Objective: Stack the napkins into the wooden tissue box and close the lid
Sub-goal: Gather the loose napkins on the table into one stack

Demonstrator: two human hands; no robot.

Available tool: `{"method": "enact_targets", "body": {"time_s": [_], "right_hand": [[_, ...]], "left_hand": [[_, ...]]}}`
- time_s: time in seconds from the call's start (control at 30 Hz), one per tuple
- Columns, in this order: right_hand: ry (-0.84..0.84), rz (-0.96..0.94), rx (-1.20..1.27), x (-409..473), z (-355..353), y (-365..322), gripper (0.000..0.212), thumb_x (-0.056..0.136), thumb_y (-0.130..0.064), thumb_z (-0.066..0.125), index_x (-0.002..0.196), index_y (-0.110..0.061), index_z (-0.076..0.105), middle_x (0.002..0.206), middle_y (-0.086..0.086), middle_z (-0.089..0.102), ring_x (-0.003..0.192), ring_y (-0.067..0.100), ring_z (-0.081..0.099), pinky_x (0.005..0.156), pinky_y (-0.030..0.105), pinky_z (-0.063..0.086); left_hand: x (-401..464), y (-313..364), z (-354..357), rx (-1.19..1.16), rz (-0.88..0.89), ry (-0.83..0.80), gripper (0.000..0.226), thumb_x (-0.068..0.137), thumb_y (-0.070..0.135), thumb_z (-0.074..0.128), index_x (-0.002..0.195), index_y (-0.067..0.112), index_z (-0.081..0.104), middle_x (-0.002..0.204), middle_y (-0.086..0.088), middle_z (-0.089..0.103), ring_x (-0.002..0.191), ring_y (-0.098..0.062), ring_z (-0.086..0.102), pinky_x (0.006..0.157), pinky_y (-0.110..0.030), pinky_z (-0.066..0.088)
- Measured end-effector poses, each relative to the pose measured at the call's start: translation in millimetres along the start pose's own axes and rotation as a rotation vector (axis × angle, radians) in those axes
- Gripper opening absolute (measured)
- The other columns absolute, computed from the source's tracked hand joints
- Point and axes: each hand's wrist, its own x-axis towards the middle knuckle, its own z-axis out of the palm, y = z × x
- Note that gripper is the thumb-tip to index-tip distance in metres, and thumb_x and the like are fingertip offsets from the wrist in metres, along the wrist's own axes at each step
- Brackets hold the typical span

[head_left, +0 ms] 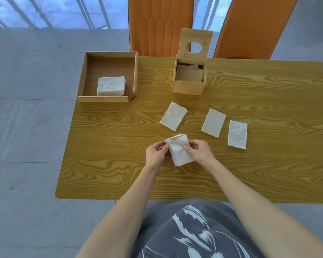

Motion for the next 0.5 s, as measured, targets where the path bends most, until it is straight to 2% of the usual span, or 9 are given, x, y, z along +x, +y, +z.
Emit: {"method": "enact_targets", "body": {"time_s": [0.1,0.23,0.37,0.43,0.5], "right_hand": [[0.047,-0.034,-0.147,2.0,2.7,-6.0,0.024,0.09,-0.023,0.072,0.11,-0.01,0.072,0.097,-0.001,0.071,0.089,0.013,0.065,0.068,0.018,0.048],[0.168,-0.061,-0.354,4.0,9.1,-13.7,0.027,0.089,-0.033,0.071,0.108,-0.014,0.074,0.106,0.001,0.074,0.099,0.02,0.066,0.073,0.029,0.048],[0.22,-0.071,-0.486,3.3,14.4,-12.0,0.023,0.089,-0.039,0.069,0.098,-0.018,0.074,0.1,0.001,0.073,0.093,0.02,0.064,0.064,0.027,0.038],[0.233,-0.078,-0.495,3.5,16.0,-10.3,0.026,0.088,-0.04,0.07,0.102,-0.018,0.073,0.1,0.001,0.072,0.094,0.021,0.065,0.064,0.028,0.041],[0.252,-0.077,-0.458,3.9,17.0,-11.1,0.032,0.085,-0.041,0.073,0.108,-0.018,0.069,0.101,-0.001,0.071,0.095,0.02,0.065,0.067,0.032,0.048]], "left_hand": [[-0.6,-0.1,1.4,-0.01,-0.012,0.013,0.022,0.094,0.011,0.065,0.115,0.005,0.066,0.096,-0.007,0.076,0.082,-0.015,0.074,0.065,-0.024,0.06],[-1.3,1.7,4.4,-0.046,-0.019,0.029,0.015,0.095,0.009,0.063,0.109,0.006,0.066,0.091,-0.005,0.075,0.081,-0.013,0.072,0.059,-0.02,0.058],[-0.3,1.8,7.0,-0.041,-0.01,0.04,0.022,0.091,0.021,0.069,0.111,0.011,0.067,0.097,-0.007,0.076,0.09,-0.018,0.073,0.074,-0.032,0.062],[1.7,1.6,8.6,-0.011,0.003,0.038,0.031,0.085,0.024,0.076,0.112,0.013,0.065,0.099,-0.006,0.076,0.091,-0.02,0.074,0.079,-0.036,0.061],[4.5,1.3,9.2,0.039,0.028,0.052,0.035,0.083,0.02,0.078,0.114,0.012,0.065,0.098,-0.006,0.076,0.089,-0.019,0.074,0.075,-0.033,0.061]]}}
